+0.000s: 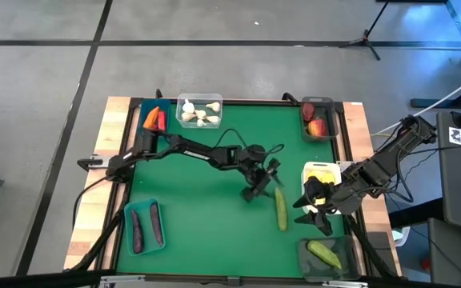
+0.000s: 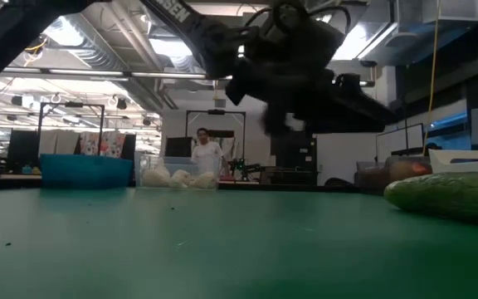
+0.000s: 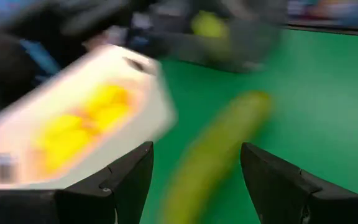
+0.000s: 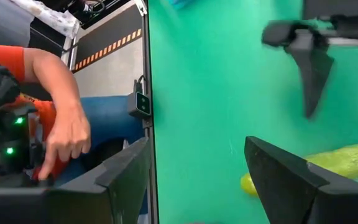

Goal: Sort produce into baskets
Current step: Put the green cucumber into the bottom black bin

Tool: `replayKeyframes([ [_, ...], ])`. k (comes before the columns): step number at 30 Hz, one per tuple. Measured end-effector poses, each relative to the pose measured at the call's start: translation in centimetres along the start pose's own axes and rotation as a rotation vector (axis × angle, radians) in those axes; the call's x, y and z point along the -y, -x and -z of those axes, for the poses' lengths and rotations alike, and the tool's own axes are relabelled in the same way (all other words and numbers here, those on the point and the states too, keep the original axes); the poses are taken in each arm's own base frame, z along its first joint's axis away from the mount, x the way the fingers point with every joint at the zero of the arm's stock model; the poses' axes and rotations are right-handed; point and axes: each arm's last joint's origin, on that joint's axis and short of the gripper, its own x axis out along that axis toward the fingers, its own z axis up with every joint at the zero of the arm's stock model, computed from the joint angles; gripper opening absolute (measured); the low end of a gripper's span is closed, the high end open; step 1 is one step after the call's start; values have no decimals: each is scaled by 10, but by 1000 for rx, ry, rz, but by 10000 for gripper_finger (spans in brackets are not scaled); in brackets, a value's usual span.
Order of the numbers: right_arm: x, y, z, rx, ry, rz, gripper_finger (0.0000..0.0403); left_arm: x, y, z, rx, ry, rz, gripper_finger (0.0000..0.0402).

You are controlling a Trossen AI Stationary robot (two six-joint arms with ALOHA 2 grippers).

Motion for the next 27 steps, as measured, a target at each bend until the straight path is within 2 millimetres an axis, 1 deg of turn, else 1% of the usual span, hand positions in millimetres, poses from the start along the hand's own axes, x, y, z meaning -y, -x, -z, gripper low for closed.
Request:
replayKeyframes([
  [2,0,0,0,11,3,7,260,-6,-7,0,-2,9,-127,237],
  [4,0,0,-1,20,3,15,260,-9,-15,2,-22,23,-211,237],
  [6,0,0,-1,23,3,18,260,-9,-22,6,-33,25,-227,237],
  [10,1,0,-1,26,3,21,260,-1,-36,12,-65,26,-226,237],
  [12,1,0,-1,28,3,22,260,2,-43,16,-96,25,-258,237],
  [13,1,0,-1,27,5,23,259,6,-45,19,-127,36,-245,237],
  [15,1,0,-1,28,6,22,260,8,-48,19,-156,46,-222,237],
  [19,1,0,-1,27,7,24,259,15,-43,12,-277,102,-122,237],
  [21,1,0,-1,27,7,24,259,28,-39,15,-393,174,-36,237],
  [22,1,0,-1,27,7,24,259,29,-36,12,-414,194,-20,237],
  [24,1,0,0,25,10,25,259,36,-21,2,-501,240,62,237],
  [27,1,0,0,21,17,22,259,40,-5,-12,-553,279,129,237],
])
